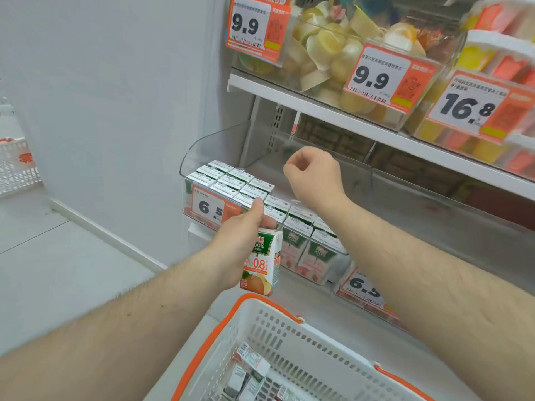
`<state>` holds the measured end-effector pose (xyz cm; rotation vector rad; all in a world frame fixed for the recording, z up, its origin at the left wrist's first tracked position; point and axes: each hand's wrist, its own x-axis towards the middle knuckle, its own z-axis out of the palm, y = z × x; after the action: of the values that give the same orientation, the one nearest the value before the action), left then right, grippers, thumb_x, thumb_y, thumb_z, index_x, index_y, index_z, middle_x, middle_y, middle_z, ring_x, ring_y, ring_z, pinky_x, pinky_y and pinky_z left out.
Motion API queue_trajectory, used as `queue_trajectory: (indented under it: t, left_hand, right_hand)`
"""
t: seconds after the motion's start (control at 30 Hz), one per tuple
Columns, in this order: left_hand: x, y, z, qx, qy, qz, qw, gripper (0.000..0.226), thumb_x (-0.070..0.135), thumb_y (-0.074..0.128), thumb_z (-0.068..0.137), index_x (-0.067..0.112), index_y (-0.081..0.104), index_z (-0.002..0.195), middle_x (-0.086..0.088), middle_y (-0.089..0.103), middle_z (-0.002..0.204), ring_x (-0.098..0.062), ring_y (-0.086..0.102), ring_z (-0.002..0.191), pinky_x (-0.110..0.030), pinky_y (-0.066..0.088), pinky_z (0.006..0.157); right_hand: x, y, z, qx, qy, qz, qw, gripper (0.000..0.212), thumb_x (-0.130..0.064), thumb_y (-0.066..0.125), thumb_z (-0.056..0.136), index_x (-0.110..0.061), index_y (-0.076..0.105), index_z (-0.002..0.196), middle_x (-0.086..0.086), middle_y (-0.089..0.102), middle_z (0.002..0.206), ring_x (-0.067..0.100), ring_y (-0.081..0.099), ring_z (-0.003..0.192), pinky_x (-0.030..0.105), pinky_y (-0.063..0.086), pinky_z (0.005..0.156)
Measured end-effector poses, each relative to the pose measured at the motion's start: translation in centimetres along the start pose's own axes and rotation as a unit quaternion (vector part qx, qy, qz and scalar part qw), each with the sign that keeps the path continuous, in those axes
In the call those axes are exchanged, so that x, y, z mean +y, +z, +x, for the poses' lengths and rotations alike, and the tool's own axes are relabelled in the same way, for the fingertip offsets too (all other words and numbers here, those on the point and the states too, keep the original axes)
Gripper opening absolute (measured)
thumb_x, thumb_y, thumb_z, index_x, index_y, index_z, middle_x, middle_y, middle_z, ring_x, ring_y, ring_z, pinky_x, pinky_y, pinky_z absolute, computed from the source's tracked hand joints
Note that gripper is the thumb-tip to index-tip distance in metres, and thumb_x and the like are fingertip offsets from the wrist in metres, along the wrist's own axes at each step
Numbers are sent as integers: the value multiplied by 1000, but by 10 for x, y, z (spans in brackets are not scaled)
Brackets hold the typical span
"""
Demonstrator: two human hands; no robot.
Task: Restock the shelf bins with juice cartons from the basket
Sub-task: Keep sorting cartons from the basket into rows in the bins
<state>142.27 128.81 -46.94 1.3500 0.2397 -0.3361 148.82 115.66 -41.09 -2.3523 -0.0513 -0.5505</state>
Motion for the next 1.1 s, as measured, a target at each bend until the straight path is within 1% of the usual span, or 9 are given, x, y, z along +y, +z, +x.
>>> queue_trajectory:
  t: [0.13,0.23,0.37,0.47,0.57,0.77,0.87,0.97,1.1]
  left_hand:
    - [-3,20,-18,-24,32,-1,999,52,58,40,98,19,70,82,-8,73,81,-26,68,74,-35,54,68]
    - [-8,37,-28,-36,61,10,997,50,57,40,98,18,70,87,-12,73,91,-30,69,86,-43,55,81]
    - [-19,59,-41,-49,98,56,992,47,57,42,97,20,69,89,-8,68,105,-26,64,99,-44,52,90]
    - [-25,77,-52,-67,110,73,989,42,54,42,98,20,67,91,-5,68,102,-20,64,93,-36,53,80]
    - [-31,91,-62,-117,124,81,982,38,48,43,100,17,64,94,-2,69,89,-13,66,77,-29,49,67]
    - [-43,104,-67,-231,144,84,959,40,47,67,84,13,62,104,-3,70,93,-17,67,81,-31,52,71]
    - [-57,107,-66,-257,233,206,915,39,16,85,70,21,63,101,4,70,94,-13,70,79,-23,54,68]
    - [-66,121,-64,-213,304,267,889,40,9,86,67,28,66,95,7,71,89,-14,70,74,-31,56,70]
    - [-72,145,-63,-208,376,290,855,41,16,82,70,35,66,103,19,69,94,-5,66,82,-30,53,78]
  right_hand:
    - [0,-31,-79,7,21,102,995,18,-9,64,82,-22,64,71,-6,63,70,11,56,68,29,50,68]
    - [15,-46,-123,-44,99,187,976,13,-14,72,82,-21,62,89,2,59,79,14,56,71,31,51,66]
    - [33,-56,-163,-101,156,164,969,46,-30,81,77,-23,54,114,-3,55,84,10,53,69,28,47,67]
    - [44,-68,-176,-94,150,106,978,45,-33,78,80,-31,54,118,-3,64,89,12,63,78,36,56,78]
    - [54,-88,-186,-100,144,121,977,37,-20,75,85,-39,56,110,-11,66,82,2,64,72,22,53,67]
    - [73,-129,-199,-28,203,323,924,21,5,62,90,-12,60,103,13,69,90,25,68,73,44,59,68]
    - [82,-145,-203,1,194,368,910,24,7,65,87,-10,59,102,15,69,92,29,67,77,48,58,75]
    - [90,-157,-208,-7,189,342,921,27,-17,71,71,-15,62,97,8,71,90,23,68,82,42,57,77]
    - [99,-168,-205,61,195,212,956,33,-48,69,61,-28,70,86,5,74,89,31,70,89,56,56,83]
